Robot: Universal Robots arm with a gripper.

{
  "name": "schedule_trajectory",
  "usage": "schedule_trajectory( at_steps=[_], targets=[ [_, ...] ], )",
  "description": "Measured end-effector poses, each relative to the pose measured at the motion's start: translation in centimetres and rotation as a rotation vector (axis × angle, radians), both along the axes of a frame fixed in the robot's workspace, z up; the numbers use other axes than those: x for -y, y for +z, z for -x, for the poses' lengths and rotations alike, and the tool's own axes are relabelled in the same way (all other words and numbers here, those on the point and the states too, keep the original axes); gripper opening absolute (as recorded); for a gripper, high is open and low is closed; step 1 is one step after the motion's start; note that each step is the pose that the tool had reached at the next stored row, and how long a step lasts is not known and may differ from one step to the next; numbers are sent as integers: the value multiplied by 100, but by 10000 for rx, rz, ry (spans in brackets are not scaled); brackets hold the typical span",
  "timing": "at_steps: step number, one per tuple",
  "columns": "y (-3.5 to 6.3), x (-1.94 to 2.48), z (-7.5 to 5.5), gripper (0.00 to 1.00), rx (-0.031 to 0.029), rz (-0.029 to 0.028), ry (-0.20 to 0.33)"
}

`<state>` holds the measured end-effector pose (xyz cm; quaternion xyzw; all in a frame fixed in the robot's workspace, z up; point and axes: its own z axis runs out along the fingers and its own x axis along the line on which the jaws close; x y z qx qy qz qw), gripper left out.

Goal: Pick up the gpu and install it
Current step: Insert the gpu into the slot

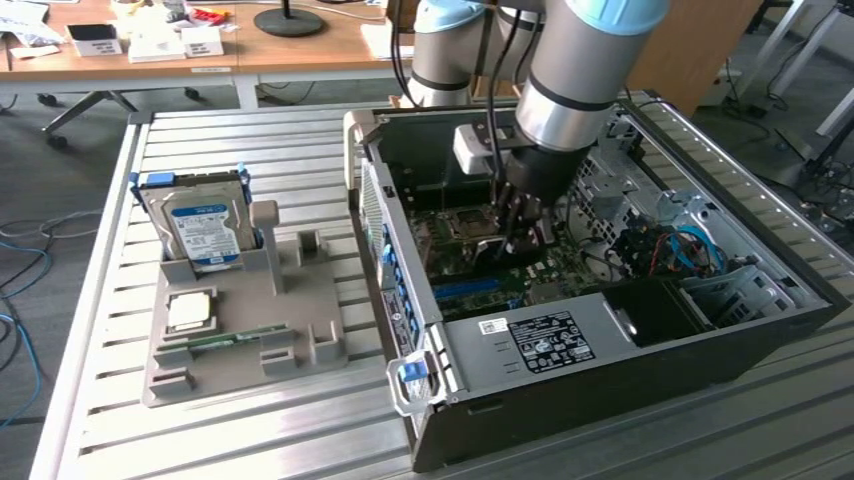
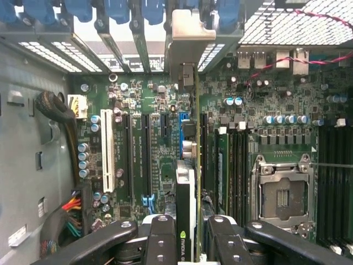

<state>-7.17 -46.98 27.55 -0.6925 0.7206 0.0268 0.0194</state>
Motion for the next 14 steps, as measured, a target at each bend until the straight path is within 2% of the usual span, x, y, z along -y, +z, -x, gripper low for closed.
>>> schedule_trajectory(
  at_steps=[4,14],
  targets=[
    [-11,1,15,27,67,5,97],
    [-16,-1,31,27,85,1,155]
  ],
)
